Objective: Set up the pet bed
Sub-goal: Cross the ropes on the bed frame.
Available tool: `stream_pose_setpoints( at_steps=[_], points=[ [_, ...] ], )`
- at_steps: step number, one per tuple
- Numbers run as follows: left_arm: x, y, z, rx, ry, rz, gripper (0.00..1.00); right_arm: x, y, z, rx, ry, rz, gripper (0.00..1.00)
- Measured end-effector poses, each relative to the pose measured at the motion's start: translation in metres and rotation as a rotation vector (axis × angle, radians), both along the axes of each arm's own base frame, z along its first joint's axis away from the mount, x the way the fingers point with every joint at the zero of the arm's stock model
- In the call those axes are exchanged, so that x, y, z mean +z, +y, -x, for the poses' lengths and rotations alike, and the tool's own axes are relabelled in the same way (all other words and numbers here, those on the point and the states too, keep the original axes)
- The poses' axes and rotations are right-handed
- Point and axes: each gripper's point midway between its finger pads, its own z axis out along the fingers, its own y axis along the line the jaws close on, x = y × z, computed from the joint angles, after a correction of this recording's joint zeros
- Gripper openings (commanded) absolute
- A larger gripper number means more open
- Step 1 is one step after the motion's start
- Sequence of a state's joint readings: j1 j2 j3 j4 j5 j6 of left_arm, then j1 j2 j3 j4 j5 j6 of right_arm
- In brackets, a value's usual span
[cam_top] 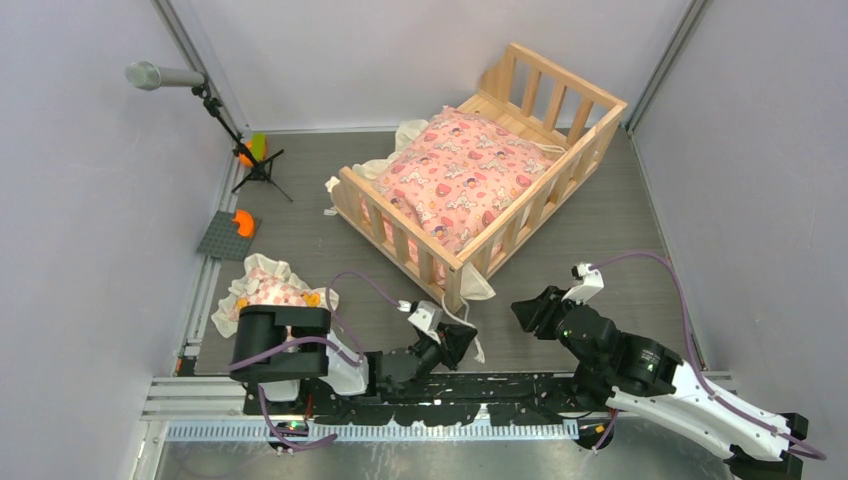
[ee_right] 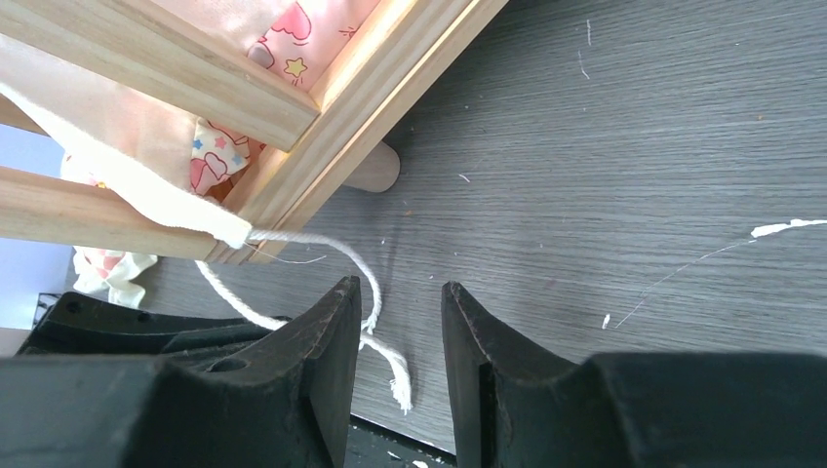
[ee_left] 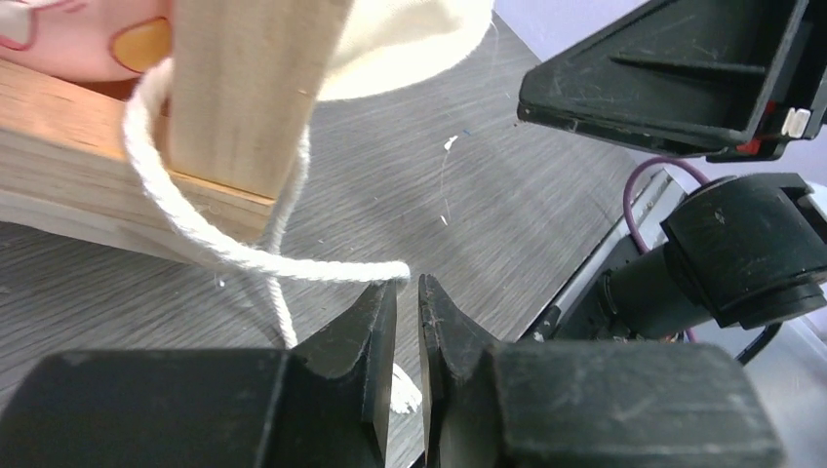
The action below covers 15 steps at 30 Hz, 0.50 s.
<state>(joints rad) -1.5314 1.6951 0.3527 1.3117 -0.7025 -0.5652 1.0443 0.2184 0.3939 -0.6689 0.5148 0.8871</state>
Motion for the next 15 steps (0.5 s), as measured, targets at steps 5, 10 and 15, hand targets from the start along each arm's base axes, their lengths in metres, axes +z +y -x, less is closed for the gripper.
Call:
stream_pose_setpoints(
  at_steps=[5, 10, 15],
  points=[
    [-0.001, 0.01, -0.006, 0.045, -0.007, 0.003, 0.16, 0.0, -0.001, 0.0, -0.003, 0.0, 0.003, 0.41],
    [-0.008, 0.017, -0.01, 0.073, -0.015, -0.026, 0.21, -0.002, -0.001, -0.001, -0.007, 0.005, 0.017, 0.41],
    [-0.02, 0.02, -0.013, 0.089, -0.025, -0.07, 0.29, -0.006, 0.001, -0.002, -0.007, 0.017, 0.037, 0.41]
  ],
)
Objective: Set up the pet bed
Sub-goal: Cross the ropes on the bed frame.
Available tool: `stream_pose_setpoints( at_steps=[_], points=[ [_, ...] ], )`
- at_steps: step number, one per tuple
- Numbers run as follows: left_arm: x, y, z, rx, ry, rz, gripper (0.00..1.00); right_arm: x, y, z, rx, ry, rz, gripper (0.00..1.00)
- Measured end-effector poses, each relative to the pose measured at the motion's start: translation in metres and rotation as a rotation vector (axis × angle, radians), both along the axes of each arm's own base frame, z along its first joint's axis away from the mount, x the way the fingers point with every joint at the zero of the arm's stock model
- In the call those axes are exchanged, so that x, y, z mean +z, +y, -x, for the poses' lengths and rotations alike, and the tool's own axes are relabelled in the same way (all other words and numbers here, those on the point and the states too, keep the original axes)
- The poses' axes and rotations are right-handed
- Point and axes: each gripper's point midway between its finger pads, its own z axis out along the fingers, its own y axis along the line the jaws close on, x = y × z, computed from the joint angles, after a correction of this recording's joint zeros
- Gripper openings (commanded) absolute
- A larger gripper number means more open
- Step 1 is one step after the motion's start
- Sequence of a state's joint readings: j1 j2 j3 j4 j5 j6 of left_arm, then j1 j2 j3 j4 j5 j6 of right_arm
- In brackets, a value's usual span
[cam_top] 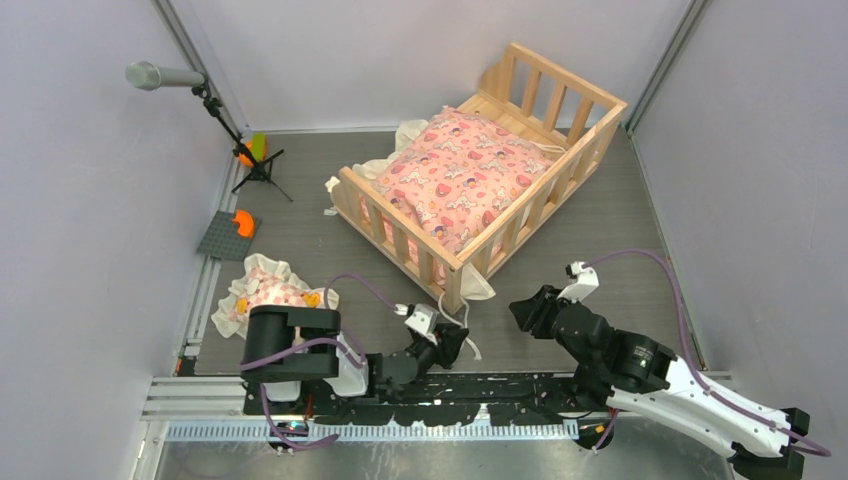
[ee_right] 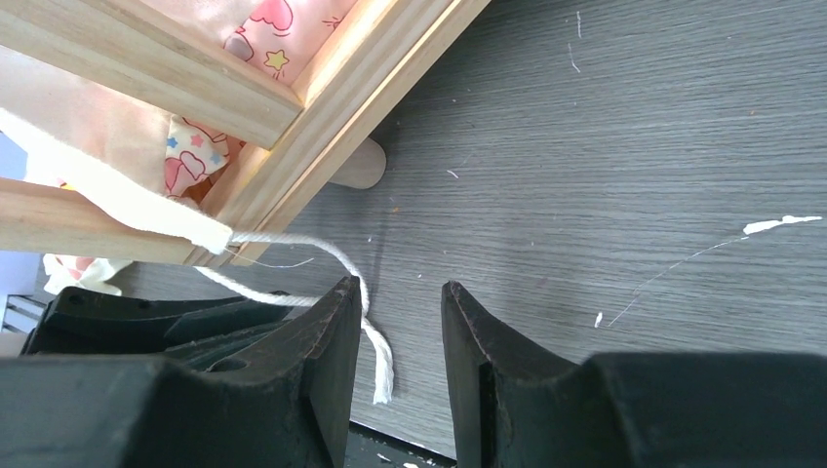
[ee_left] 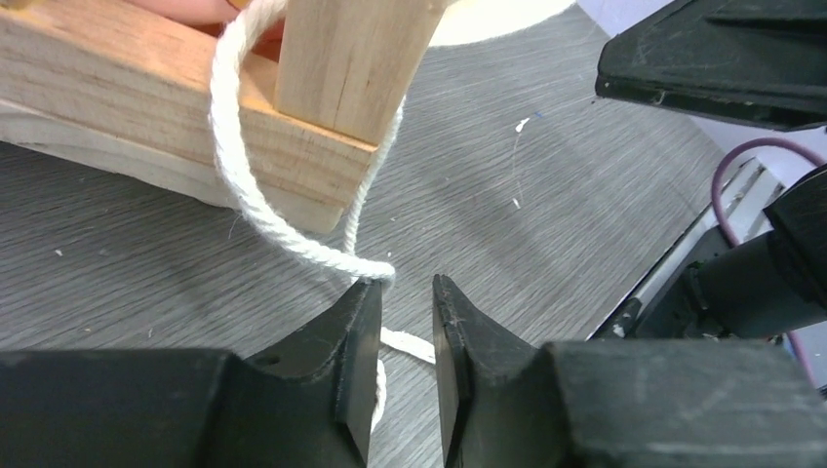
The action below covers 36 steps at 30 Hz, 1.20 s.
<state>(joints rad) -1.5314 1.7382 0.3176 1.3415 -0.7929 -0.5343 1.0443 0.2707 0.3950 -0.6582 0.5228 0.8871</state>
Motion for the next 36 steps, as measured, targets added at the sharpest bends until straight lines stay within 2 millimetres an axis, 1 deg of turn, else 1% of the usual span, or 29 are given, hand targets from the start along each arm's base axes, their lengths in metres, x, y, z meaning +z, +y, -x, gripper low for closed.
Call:
stream_pose_setpoints(
  at_steps=[5, 10, 13, 15, 18, 21, 23, 25, 28, 30, 36],
  points=[
    [-0.009, 0.003, -0.002, 0.013, -0.008, -0.033, 0.39, -0.003, 0.005, -0.002, 0.003, 0.009, 0.016, 0.41],
    [-0.015, 0.011, -0.004, 0.035, -0.009, -0.058, 0.48, -0.006, 0.01, -0.004, 0.015, 0.02, 0.039, 0.41],
    [-0.024, 0.018, -0.006, 0.053, 0.001, -0.094, 0.55, -0.006, 0.012, -0.005, 0.025, 0.018, 0.055, 0.41],
    [-0.03, 0.024, -0.006, 0.063, 0.009, -0.131, 0.57, -0.002, 0.012, -0.005, 0.03, 0.011, 0.062, 0.42],
    [-0.027, 0.031, -0.006, 0.076, 0.022, -0.172, 0.58, 0.009, 0.013, -0.007, 0.032, -0.007, 0.053, 0.42],
    [-0.015, 0.031, -0.007, 0.085, 0.023, -0.211, 0.59, 0.021, 0.015, -0.009, 0.032, -0.026, 0.039, 0.43],
    [-0.006, 0.027, -0.007, 0.083, 0.015, -0.241, 0.59, 0.022, 0.016, -0.009, 0.035, -0.025, 0.045, 0.43],
    [-0.002, 0.026, -0.006, 0.072, 0.005, -0.265, 0.59, 0.018, 0.017, -0.009, 0.04, -0.012, 0.066, 0.43],
    [-0.009, 0.031, -0.004, 0.046, -0.003, -0.335, 0.59, 0.007, 0.02, -0.008, 0.06, 0.02, 0.106, 0.43],
    [-0.017, 0.035, -0.001, 0.02, -0.003, -0.385, 0.59, 0.005, 0.022, -0.006, 0.074, 0.032, 0.112, 0.43],
    [-0.036, 0.048, 0.009, -0.051, 0.006, -0.451, 0.59, 0.009, 0.024, -0.004, 0.087, 0.027, 0.089, 0.43]
  ],
)
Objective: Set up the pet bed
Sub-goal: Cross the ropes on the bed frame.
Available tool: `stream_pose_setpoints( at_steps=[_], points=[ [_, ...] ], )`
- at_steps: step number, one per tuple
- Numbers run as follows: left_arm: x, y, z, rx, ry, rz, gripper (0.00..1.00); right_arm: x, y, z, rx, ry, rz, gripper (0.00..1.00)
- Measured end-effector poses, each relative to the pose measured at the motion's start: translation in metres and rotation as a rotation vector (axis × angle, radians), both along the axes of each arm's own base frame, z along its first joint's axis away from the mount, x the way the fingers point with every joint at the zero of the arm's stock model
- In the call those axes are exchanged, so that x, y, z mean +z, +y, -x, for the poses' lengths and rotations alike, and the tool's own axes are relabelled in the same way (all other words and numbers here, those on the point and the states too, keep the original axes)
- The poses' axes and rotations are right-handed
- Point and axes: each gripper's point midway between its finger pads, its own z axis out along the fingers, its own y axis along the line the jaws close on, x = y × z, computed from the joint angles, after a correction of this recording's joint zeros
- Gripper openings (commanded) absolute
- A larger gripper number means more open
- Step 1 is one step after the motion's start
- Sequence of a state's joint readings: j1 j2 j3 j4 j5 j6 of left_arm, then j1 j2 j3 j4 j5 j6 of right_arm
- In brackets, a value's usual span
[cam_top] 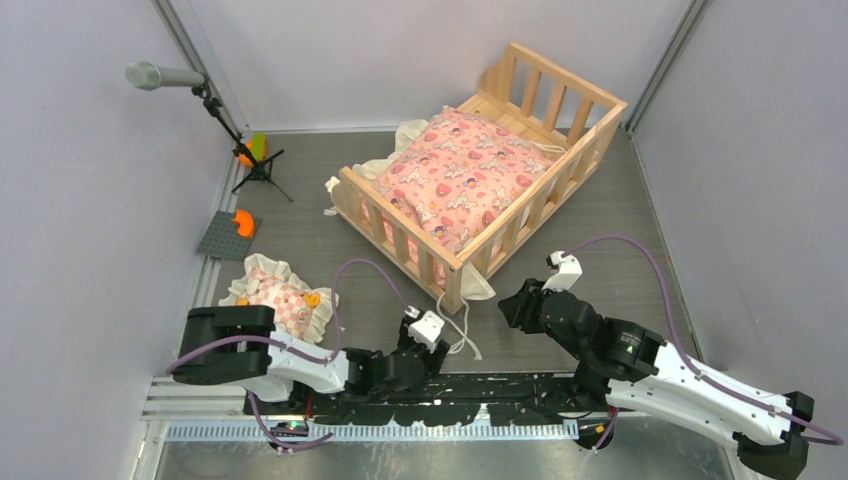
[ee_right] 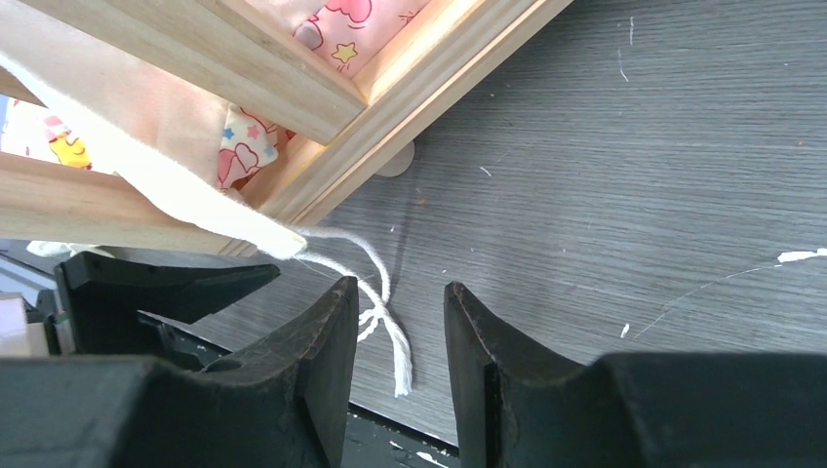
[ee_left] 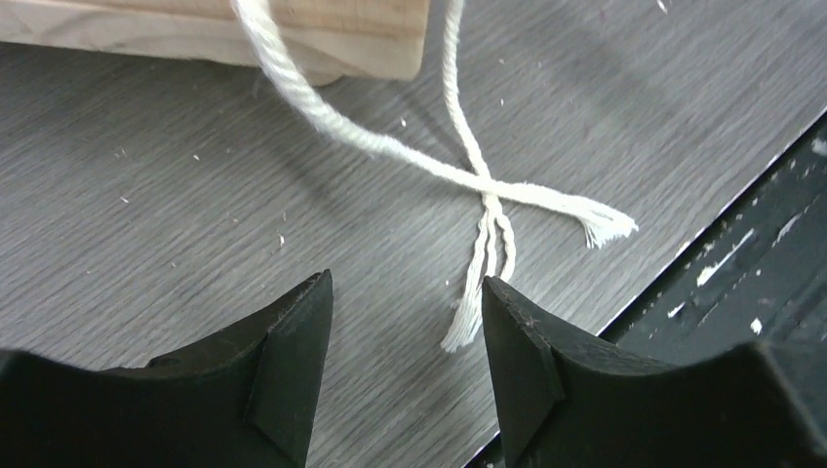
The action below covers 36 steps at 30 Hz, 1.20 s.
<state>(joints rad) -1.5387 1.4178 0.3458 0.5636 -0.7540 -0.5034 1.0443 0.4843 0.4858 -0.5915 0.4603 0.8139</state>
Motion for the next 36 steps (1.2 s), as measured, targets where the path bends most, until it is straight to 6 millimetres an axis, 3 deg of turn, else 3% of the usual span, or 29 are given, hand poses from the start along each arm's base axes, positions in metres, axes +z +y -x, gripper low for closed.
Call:
stream_pose_setpoints(
  at_steps=[9, 21, 28, 36],
  points=[
    [-0.014, -0.007, 0.014, -0.137, -0.004, -0.063, 0.59, 0.004, 0.0, 0.002, 0.009, -0.008, -0.027, 0.43],
    [-0.026, -0.01, 0.014, -0.187, -0.052, -0.148, 0.57, 0.001, -0.001, 0.004, 0.015, -0.004, -0.028, 0.43],
    [-0.027, -0.023, 0.015, -0.205, -0.056, -0.137, 0.28, 0.001, -0.001, 0.005, 0.018, -0.002, -0.028, 0.43],
    [-0.028, -0.03, 0.022, -0.227, -0.025, -0.102, 0.05, -0.001, -0.002, 0.005, 0.017, 0.002, -0.021, 0.43]
  ],
)
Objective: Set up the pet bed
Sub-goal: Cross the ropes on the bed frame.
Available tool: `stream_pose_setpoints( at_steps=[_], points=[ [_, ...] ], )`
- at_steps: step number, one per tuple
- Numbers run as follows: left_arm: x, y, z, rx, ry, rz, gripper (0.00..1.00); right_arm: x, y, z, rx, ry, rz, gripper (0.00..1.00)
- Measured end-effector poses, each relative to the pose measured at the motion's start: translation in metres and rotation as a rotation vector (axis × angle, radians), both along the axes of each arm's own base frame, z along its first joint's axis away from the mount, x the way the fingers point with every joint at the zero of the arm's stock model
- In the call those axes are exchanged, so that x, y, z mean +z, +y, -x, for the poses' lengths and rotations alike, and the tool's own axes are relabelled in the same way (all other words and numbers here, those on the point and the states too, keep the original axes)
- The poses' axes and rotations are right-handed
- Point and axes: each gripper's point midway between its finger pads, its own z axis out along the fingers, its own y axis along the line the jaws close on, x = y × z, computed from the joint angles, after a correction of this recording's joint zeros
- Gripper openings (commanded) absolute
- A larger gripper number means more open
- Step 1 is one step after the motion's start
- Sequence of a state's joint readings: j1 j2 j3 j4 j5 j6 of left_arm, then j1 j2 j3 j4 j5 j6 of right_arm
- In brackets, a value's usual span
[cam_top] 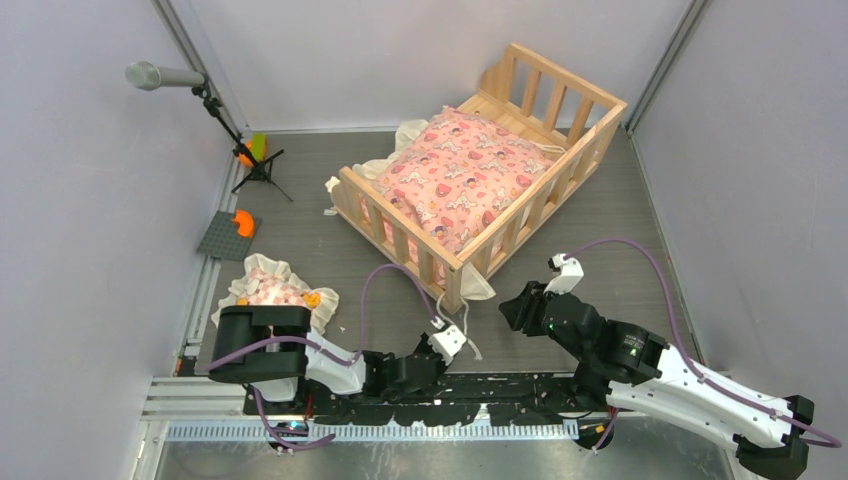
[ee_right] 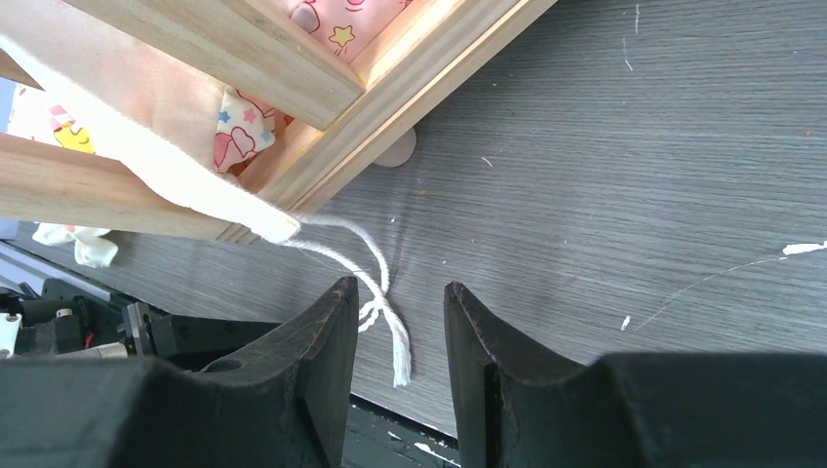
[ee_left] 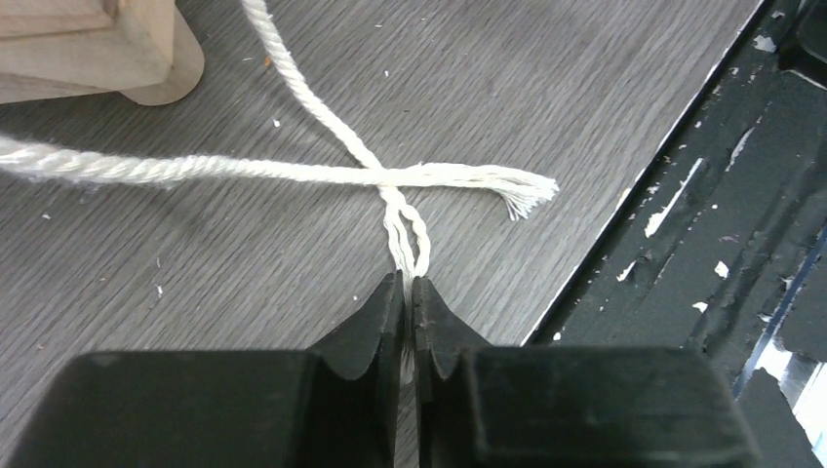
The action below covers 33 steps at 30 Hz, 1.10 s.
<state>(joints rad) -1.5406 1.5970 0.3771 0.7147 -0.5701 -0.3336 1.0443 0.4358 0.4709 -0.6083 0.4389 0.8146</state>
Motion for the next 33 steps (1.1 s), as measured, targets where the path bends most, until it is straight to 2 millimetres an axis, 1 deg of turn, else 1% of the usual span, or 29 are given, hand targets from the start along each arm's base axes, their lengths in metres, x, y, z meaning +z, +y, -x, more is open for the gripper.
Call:
stream_pose_setpoints(
  at_steps=[3, 10, 13, 17, 21, 25, 29, 33],
  points=[
    [-0.001, -0.002, 0.003, -0.002, 0.025, 0.014, 0.0, 0.0, 0.0, 0.0, 0.0, 0.0, 0.0, 0.43],
    [-0.001, -0.001, 0.005, 0.021, 0.063, 0.03, 0.0, -0.006, 0.0, 0.002, 0.004, 0.013, 0.005, 0.45],
    [0.0, 0.003, 0.005, 0.029, 0.073, 0.018, 0.0, -0.01, 0.003, 0.003, 0.015, 0.023, -0.001, 0.45],
    [0.002, 0.014, 0.003, 0.046, 0.073, -0.014, 0.0, -0.018, 0.006, 0.005, 0.022, 0.042, -0.01, 0.46],
    [0.011, 0.021, 0.002, 0.056, 0.064, -0.018, 0.0, -0.029, 0.015, 0.007, 0.036, 0.06, -0.047, 0.49],
    [0.02, 0.026, -0.002, 0.072, 0.05, -0.015, 0.0, -0.045, 0.025, 0.01, 0.055, 0.088, -0.086, 0.5],
    [0.016, 0.033, -0.005, 0.092, 0.037, -0.048, 0.0, -0.057, 0.034, 0.01, 0.068, 0.11, -0.098, 0.51],
    [0.011, 0.04, -0.007, 0.104, 0.03, -0.082, 0.0, -0.06, 0.045, 0.008, 0.081, 0.107, -0.135, 0.51]
  ],
)
